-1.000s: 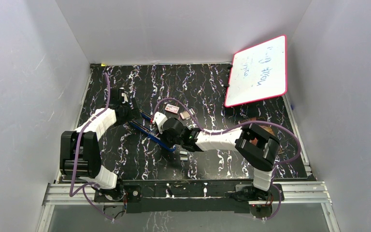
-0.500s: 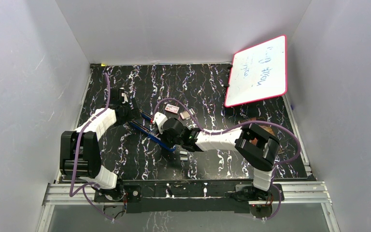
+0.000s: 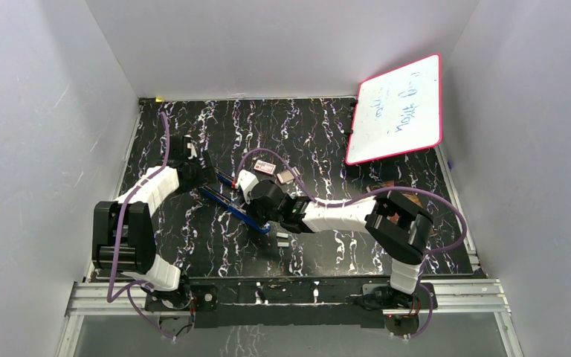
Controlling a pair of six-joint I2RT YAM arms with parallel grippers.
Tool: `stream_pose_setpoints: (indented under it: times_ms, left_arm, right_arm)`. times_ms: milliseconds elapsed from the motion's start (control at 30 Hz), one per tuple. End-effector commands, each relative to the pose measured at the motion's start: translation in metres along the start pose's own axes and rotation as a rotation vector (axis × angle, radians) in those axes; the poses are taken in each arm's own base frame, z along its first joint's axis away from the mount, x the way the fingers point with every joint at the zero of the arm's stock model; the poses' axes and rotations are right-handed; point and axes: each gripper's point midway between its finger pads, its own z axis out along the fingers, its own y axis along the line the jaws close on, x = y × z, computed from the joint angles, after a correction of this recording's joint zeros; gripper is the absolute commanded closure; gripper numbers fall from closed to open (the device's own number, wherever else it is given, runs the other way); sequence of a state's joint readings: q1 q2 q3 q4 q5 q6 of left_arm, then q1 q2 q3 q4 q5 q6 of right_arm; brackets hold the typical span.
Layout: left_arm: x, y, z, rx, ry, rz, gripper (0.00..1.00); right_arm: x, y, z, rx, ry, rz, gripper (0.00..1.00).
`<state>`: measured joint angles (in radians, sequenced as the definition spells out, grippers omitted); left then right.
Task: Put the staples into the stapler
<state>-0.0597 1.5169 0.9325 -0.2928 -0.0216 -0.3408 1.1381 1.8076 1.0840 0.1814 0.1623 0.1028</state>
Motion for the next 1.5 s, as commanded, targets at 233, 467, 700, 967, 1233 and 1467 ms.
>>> stream_pose_setpoints:
  times_ms: [233,467,700,967,1233,1467]
  left_arm:
    - [-0.012,-0.003,-0.004,0.013,-0.008,-0.005,0.14]
    - [-0.011,-0.003,-0.003,0.015,-0.001,-0.004,0.14]
    - [-0.011,-0.004,-0.003,0.020,-0.001,-0.005,0.14]
    - [-0.012,-0.004,-0.003,0.020,-0.001,-0.007,0.14]
    - [-0.011,-0.004,-0.003,0.022,0.000,-0.007,0.14]
    - [-0.011,-0.003,-0.003,0.021,0.000,-0.006,0.14]
  right_arm:
    - [-0.017,-0.004,-0.001,0.023,-0.036,0.014,1.00]
    - [-0.012,-0.004,0.002,0.020,-0.016,0.010,1.00]
    - [-0.008,-0.004,0.004,0.022,-0.001,0.007,1.00]
    - [-0.005,-0.004,0.005,0.022,0.014,0.003,1.00]
    - [-0.013,-0.004,0.000,0.019,-0.014,0.007,1.00]
    - [-0.028,-0.005,-0.009,0.020,-0.078,0.009,1.00]
